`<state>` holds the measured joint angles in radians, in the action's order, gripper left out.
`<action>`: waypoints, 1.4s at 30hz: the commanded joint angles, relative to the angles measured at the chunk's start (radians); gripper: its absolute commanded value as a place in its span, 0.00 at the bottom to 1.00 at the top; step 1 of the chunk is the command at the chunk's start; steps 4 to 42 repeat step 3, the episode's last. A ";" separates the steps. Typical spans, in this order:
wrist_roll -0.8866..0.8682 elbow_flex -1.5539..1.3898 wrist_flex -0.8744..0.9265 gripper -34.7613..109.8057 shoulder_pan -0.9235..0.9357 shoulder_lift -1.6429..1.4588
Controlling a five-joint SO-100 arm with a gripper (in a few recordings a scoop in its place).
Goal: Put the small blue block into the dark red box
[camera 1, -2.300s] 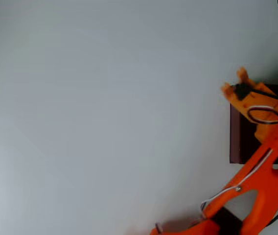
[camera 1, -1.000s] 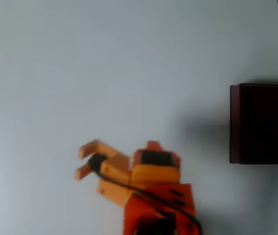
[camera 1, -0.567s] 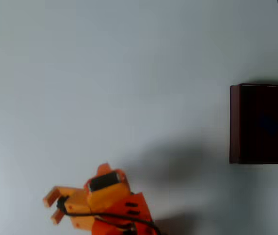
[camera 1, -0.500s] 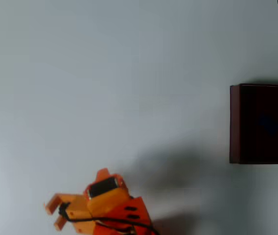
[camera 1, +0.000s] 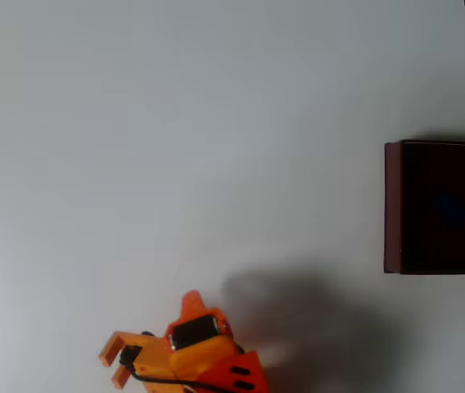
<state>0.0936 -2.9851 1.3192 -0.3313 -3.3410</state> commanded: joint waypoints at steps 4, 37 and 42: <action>0.008 -0.018 0.023 0.24 -0.018 -0.015; 0.008 -0.018 0.023 0.24 -0.018 -0.015; 0.008 -0.018 0.023 0.24 -0.018 -0.015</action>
